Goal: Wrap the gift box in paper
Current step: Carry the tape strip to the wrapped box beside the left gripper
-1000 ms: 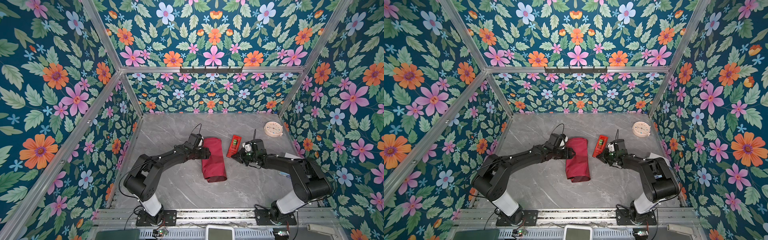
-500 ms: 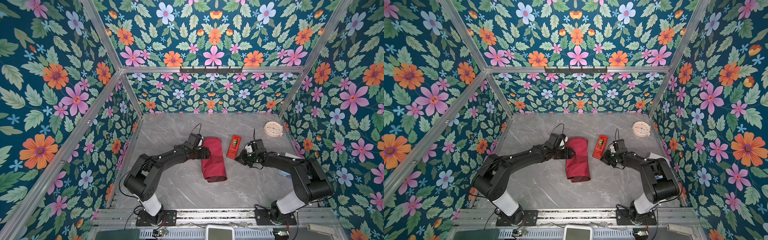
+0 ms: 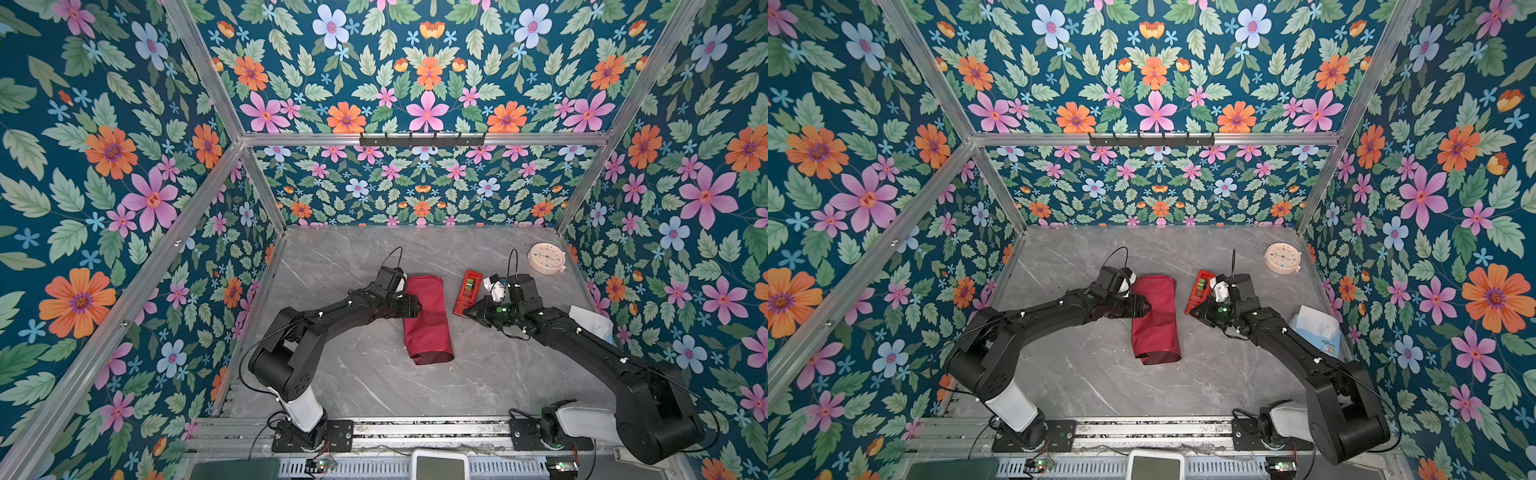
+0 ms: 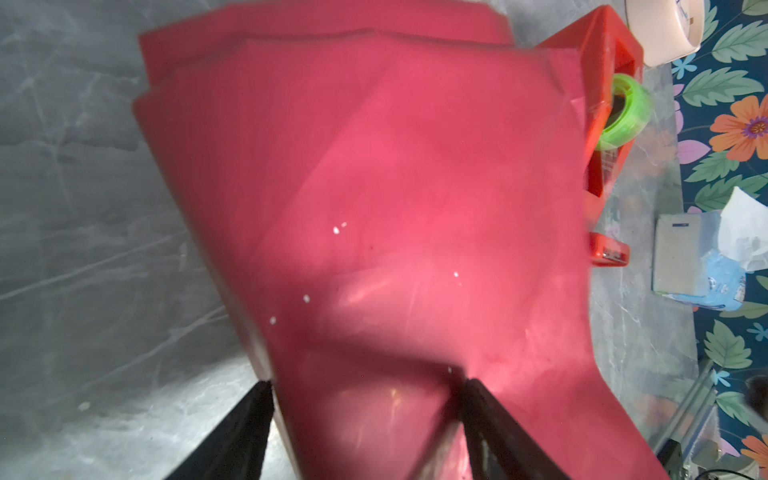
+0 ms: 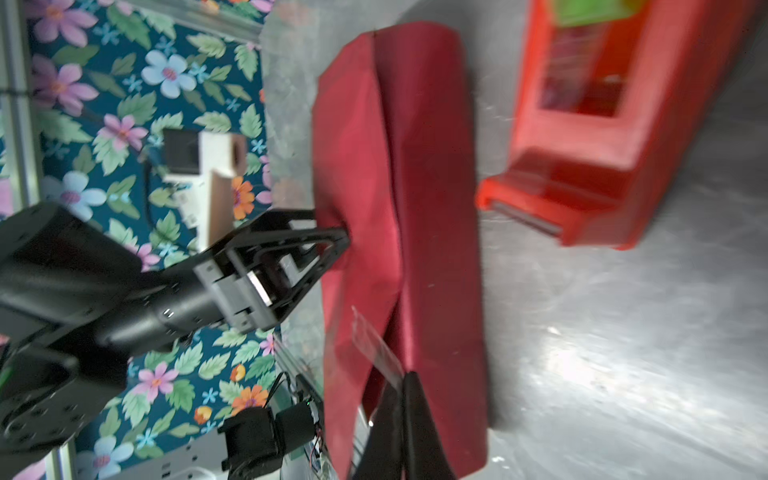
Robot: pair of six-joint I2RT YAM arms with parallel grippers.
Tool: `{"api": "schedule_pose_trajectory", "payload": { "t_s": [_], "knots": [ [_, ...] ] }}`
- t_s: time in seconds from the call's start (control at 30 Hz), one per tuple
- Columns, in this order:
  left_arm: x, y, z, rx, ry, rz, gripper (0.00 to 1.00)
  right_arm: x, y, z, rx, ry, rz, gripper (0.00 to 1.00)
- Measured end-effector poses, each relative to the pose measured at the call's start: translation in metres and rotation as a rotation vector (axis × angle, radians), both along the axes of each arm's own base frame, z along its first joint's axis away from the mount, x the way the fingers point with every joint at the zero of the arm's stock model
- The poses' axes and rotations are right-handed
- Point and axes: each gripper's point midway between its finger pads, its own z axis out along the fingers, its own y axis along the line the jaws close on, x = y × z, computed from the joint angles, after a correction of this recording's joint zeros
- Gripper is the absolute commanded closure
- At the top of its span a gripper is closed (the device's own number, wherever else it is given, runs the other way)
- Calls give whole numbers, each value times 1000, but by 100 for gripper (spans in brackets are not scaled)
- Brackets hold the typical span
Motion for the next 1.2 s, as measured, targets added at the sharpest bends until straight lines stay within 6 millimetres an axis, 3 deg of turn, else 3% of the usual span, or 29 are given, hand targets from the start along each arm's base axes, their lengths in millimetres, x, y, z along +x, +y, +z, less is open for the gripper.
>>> {"api": "schedule_pose_trajectory", "payload": {
  "t_s": [0.3,0.53,0.7,1.2],
  "knots": [
    [4,-2,1,-7,-17,3,27,2,51,19,-66,-99,-17,100],
    [4,-2,1,-6,-16,3,27,19,54,10,-178,-141,-147,100],
    [4,-2,1,-5,-14,2,27,30,43,-8,-253,-130,-234,100],
    [4,-3,1,-6,-12,0,27,42,35,-43,-335,-92,-317,100]
  ]
}}
